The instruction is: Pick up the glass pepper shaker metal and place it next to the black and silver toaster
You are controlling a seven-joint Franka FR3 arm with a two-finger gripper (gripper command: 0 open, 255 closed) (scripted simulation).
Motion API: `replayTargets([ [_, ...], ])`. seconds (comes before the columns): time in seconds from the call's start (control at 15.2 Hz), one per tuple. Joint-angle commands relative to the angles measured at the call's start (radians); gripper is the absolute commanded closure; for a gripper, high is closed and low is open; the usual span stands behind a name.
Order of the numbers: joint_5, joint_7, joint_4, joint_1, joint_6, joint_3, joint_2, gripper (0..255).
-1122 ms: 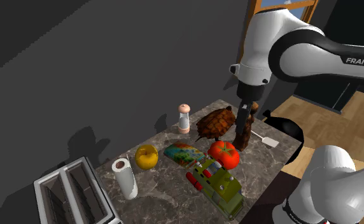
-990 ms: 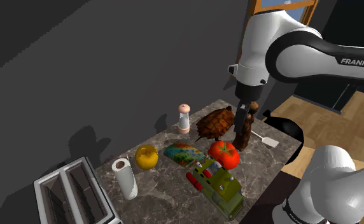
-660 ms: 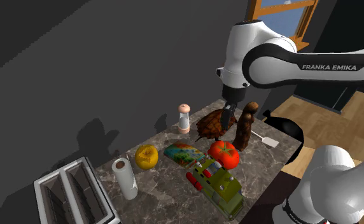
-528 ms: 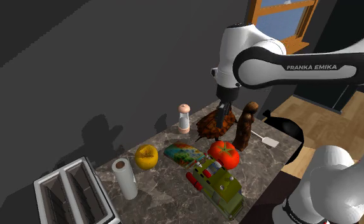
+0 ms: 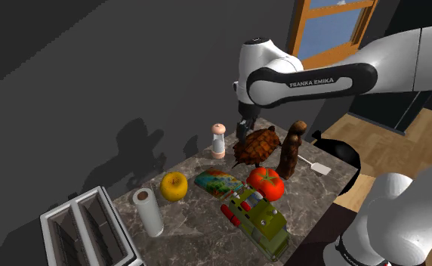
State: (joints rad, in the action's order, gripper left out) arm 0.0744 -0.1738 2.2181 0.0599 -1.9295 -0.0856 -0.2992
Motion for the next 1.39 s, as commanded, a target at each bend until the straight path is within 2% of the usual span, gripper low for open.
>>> replayTargets([
  [0.0,0.013,-0.001,-0.044,0.005,-0.04,-0.004,0.076,0],
  [0.46,0.052,-0.015,-0.232,0.026,-0.129,-0.025,0.323,0],
  [0.86,0.072,-0.028,-0.443,0.045,-0.159,-0.042,0.538,0],
  [1.32,0.072,-0.028,-0.403,0.053,-0.24,-0.046,0.578,0],
])
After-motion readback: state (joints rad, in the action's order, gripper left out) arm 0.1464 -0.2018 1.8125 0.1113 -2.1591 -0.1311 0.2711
